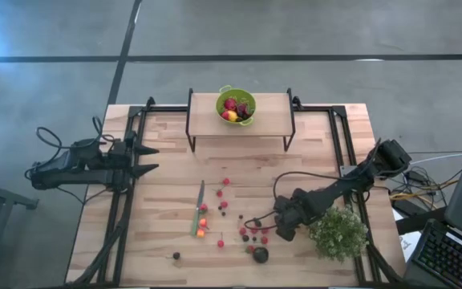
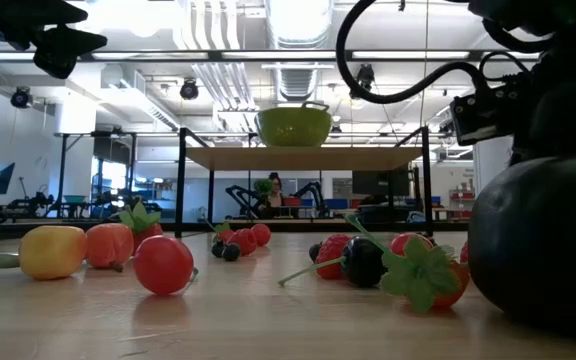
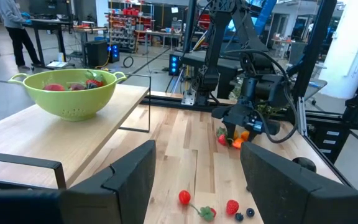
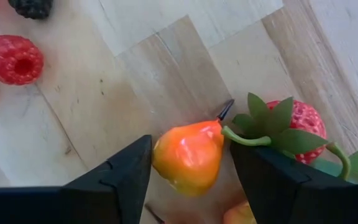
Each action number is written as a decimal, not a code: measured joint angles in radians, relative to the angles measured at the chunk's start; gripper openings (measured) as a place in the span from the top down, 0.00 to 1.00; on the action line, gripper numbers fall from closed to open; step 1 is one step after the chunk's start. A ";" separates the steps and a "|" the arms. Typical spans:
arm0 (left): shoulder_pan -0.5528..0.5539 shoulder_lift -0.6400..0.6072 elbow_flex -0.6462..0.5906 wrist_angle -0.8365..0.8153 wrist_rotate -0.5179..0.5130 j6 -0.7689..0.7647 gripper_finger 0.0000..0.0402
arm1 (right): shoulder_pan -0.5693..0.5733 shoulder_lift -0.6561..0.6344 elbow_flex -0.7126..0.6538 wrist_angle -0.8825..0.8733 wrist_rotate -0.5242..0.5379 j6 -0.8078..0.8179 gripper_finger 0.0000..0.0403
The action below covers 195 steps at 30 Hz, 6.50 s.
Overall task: Pick & Place Fruit
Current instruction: Put the pear into the green colander on the shelf, then put the strawberry into the green colander on the shelf
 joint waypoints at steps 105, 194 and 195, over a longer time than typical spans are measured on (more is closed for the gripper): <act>0.000 0.000 0.000 0.000 0.000 0.000 0.40 | -0.892 0.029 0.712 0.048 -0.029 -0.849 0.69; 0.000 0.000 0.000 0.000 0.000 0.000 0.40 | -0.094 0.018 0.403 -0.504 -0.026 -1.008 0.51; 0.000 0.000 0.000 0.000 0.000 0.000 0.40 | -0.094 0.018 0.395 -0.486 -0.026 -1.019 0.51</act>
